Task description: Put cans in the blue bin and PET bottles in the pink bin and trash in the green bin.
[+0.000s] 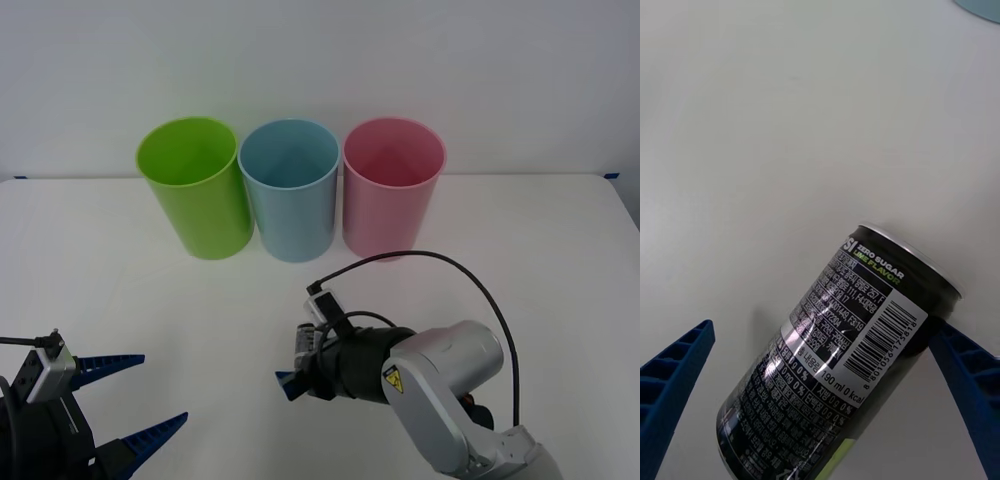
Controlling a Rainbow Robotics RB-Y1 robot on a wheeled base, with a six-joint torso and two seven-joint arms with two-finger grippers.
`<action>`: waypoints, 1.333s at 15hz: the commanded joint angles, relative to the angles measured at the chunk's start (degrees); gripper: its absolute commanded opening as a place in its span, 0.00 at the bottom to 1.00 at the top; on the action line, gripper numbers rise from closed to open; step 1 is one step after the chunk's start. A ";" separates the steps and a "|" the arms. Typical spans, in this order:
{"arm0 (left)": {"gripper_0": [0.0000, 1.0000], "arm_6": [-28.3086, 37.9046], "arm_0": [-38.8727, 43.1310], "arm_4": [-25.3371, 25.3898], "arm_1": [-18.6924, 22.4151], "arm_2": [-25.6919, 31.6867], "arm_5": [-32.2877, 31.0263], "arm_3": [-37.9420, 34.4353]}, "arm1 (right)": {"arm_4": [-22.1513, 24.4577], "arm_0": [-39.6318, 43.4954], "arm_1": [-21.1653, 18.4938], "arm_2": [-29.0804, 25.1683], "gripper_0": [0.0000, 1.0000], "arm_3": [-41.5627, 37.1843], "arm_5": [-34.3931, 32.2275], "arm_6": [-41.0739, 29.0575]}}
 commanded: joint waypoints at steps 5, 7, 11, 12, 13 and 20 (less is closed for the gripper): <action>1.00 0.00 0.00 0.00 0.00 0.00 0.00 0.00 | 0.07 0.01 0.01 0.13 0.00 0.00 0.21 0.88; 1.00 0.00 0.00 0.00 0.00 0.00 0.00 0.00 | -0.02 0.01 -0.08 0.13 0.00 0.00 0.21 1.59; 1.00 0.00 0.00 0.00 0.00 0.00 0.00 0.00 | 0.07 0.01 -0.43 0.04 0.00 0.00 0.21 2.90; 1.00 0.00 0.00 0.00 0.00 0.00 0.00 0.00 | -0.02 -0.08 -0.43 0.04 0.00 0.00 0.47 2.99; 1.00 0.00 0.00 0.00 0.00 0.00 0.00 0.00 | -0.02 0.01 -0.43 0.04 0.00 0.00 1.26 3.61; 1.00 0.00 0.00 0.00 0.00 0.00 0.00 0.00 | -24.01 0.27 -7.73 -6.11 0.00 -9.85 6.10 14.24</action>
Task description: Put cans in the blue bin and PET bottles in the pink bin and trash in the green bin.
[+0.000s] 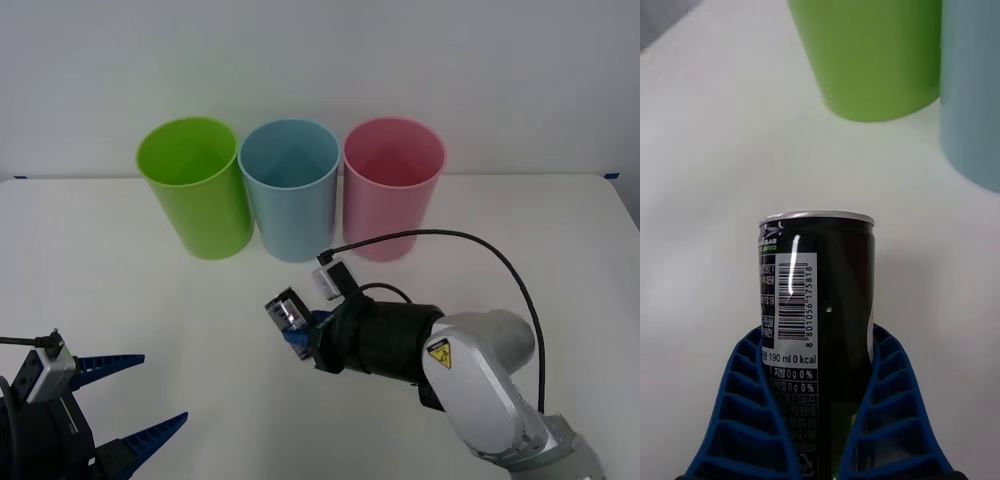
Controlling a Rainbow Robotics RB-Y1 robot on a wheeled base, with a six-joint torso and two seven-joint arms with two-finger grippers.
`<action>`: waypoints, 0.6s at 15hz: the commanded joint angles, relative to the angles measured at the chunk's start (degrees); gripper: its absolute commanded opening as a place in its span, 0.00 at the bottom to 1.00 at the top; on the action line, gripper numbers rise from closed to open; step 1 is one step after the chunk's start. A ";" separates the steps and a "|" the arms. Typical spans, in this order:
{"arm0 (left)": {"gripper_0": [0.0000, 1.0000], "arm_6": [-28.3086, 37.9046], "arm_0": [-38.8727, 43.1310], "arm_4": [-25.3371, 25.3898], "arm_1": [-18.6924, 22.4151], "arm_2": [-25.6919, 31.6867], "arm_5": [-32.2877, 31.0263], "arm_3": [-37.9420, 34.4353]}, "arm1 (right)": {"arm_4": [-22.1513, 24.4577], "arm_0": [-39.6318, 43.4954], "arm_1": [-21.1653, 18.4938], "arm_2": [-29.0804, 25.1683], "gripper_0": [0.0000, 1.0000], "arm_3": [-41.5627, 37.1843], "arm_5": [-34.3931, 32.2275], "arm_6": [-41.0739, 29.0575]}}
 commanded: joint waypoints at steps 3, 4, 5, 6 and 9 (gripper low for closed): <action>1.00 0.00 0.00 0.00 0.00 0.00 0.00 0.00 | -23.95 3.17 -12.41 -4.55 0.00 -11.04 4.22 6.85; 1.00 0.00 0.00 0.00 0.00 0.00 0.00 0.00 | -28.52 4.40 -13.90 -6.57 0.00 -12.44 4.22 9.66; 1.00 0.00 0.00 0.00 0.00 0.00 0.00 0.00 | -34.50 6.07 -15.66 -8.86 0.00 -13.76 4.22 13.26; 1.00 0.00 0.00 0.00 0.00 0.00 0.00 0.00 | -39.60 7.47 -17.07 -10.53 0.00 -14.47 4.22 16.25; 1.00 0.00 0.00 0.00 0.00 0.00 0.00 0.00 | -52.34 11.78 -18.74 -16.85 0.00 -14.73 2.11 26.80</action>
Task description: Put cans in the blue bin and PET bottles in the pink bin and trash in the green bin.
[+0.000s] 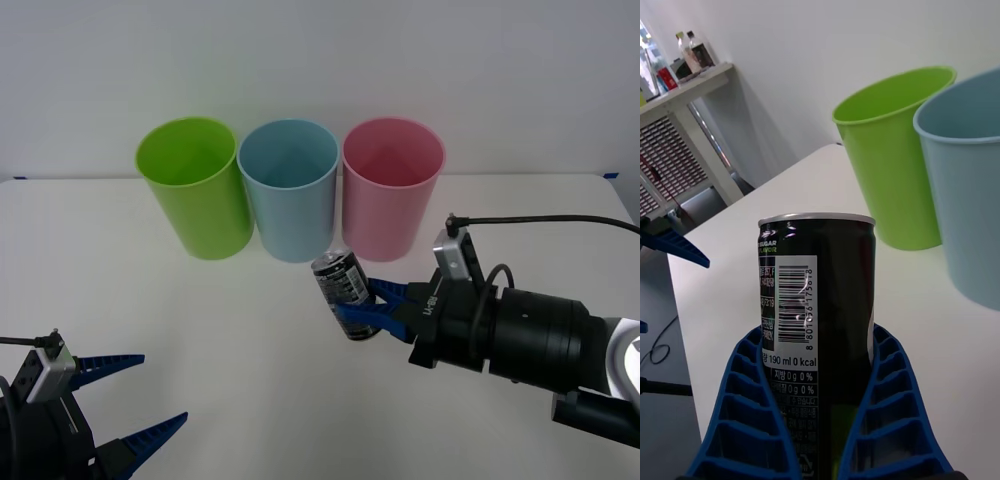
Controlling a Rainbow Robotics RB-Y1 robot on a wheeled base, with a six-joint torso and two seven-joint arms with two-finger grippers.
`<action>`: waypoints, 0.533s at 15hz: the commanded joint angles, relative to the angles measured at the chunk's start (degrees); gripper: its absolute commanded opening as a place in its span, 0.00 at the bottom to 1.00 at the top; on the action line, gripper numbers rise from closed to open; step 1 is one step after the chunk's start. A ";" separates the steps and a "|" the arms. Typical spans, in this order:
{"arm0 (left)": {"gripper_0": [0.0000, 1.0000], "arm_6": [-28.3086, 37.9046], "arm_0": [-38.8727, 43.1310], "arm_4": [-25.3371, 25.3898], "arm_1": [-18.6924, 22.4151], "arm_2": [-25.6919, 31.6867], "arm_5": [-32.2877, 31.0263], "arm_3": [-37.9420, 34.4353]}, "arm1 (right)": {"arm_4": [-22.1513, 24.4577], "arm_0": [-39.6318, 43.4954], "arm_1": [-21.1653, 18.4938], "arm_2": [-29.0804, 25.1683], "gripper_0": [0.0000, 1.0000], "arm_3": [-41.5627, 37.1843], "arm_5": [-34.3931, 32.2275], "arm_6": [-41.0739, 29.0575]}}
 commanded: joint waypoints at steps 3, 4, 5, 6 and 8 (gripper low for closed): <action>1.00 0.00 0.00 0.00 0.00 0.00 0.00 0.00 | -16.10 3.50 3.12 -12.37 0.00 0.80 -10.43 14.03; 1.00 0.00 0.00 0.00 0.00 0.00 0.00 0.00 | -18.56 3.33 4.70 -14.56 0.00 1.15 -12.89 15.88; 1.00 0.00 0.00 0.00 0.00 0.00 0.00 0.00 | -19.88 3.15 5.49 -15.71 0.00 1.24 -14.03 17.11; 1.00 0.00 0.00 0.00 0.00 0.00 0.00 0.00 | -22.07 2.63 6.10 -16.59 0.00 1.24 -14.56 17.81; 1.00 0.00 0.00 0.00 0.00 0.00 0.00 0.00 | -23.92 0.52 6.46 -16.59 0.00 0.54 -13.51 17.99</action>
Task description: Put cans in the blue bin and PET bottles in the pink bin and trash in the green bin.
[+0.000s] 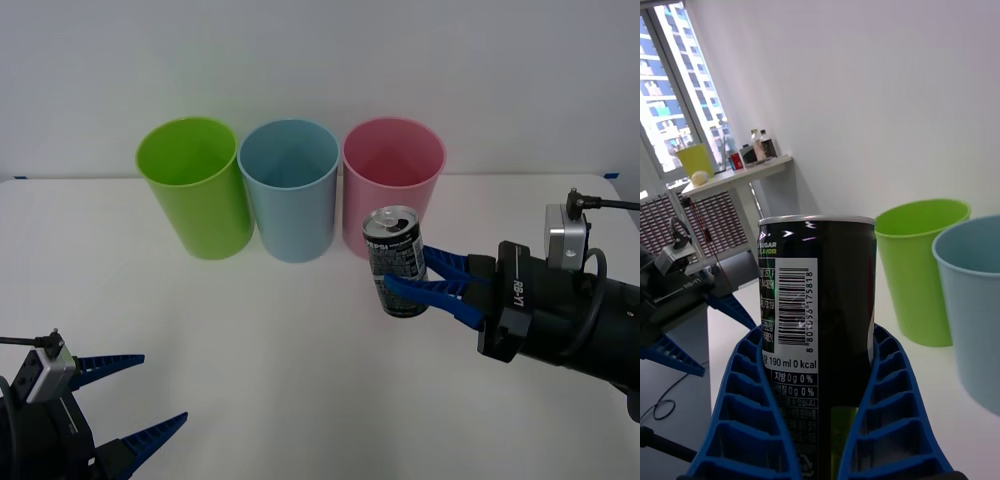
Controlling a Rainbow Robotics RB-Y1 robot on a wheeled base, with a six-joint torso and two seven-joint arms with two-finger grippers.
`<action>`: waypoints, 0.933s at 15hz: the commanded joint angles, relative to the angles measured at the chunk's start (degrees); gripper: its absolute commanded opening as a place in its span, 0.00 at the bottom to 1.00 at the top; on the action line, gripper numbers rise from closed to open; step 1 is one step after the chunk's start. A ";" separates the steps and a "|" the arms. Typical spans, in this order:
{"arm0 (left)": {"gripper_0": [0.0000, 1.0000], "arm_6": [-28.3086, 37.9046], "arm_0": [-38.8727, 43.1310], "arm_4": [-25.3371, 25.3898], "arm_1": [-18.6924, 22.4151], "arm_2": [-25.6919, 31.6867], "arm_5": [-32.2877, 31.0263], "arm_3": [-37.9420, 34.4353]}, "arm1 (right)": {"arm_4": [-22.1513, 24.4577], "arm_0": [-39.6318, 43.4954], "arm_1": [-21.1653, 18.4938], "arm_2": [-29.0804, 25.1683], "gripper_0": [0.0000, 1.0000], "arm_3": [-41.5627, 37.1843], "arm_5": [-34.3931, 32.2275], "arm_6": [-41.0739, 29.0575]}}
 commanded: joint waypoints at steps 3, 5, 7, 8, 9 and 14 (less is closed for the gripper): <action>1.00 0.00 0.00 0.00 0.00 0.00 0.00 0.00 | -1.61 -6.85 0.72 2.69 0.00 -1.89 7.99 -0.65; 1.00 0.00 0.00 0.00 0.00 0.00 0.00 0.00 | 2.08 -10.89 0.63 5.68 0.00 -1.89 14.67 -3.11; 1.00 0.00 0.00 0.00 0.00 0.00 0.00 0.00 | 7.26 -14.49 0.72 8.05 0.00 -1.89 19.33 -7.50; 1.00 0.00 0.00 0.00 0.00 0.00 0.00 0.00 | 11.57 -16.69 0.72 9.20 0.00 -1.80 21.61 -10.67; 1.00 0.00 0.00 0.00 0.00 0.00 0.00 0.00 | 14.91 -18.45 0.72 9.99 0.00 -1.54 22.75 -13.31; 1.00 0.00 0.00 0.00 0.00 0.00 0.00 0.00 | 30.82 -31.98 4.58 12.89 0.00 8.30 23.81 -22.80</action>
